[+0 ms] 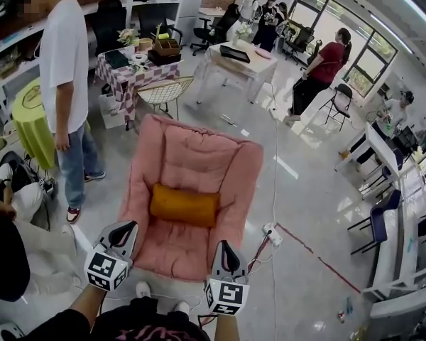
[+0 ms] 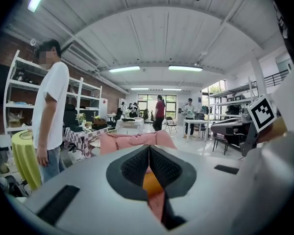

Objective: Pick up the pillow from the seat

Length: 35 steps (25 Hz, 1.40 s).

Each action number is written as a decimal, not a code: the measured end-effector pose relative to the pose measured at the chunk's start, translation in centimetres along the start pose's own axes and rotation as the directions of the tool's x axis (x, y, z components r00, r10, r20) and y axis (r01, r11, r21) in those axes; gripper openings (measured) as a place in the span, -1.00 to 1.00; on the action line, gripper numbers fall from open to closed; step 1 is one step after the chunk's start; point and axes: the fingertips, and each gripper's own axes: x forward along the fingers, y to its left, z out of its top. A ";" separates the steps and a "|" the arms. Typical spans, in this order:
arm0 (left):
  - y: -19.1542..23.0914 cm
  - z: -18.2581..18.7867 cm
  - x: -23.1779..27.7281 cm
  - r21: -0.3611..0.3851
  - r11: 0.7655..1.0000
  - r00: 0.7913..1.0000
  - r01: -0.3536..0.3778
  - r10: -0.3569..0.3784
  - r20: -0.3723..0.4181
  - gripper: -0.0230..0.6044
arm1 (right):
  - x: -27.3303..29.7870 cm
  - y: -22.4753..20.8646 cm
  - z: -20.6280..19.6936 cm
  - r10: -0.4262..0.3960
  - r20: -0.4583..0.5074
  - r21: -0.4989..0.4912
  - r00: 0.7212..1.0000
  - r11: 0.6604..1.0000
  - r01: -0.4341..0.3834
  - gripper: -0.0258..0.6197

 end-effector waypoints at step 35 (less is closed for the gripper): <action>-2.3 -1.3 10.1 -0.015 0.999 0.993 -0.048 0.046 -0.112 -0.89 | 6.8 -8.7 -3.3 0.083 -0.063 0.022 0.995 0.996 -0.081 -0.85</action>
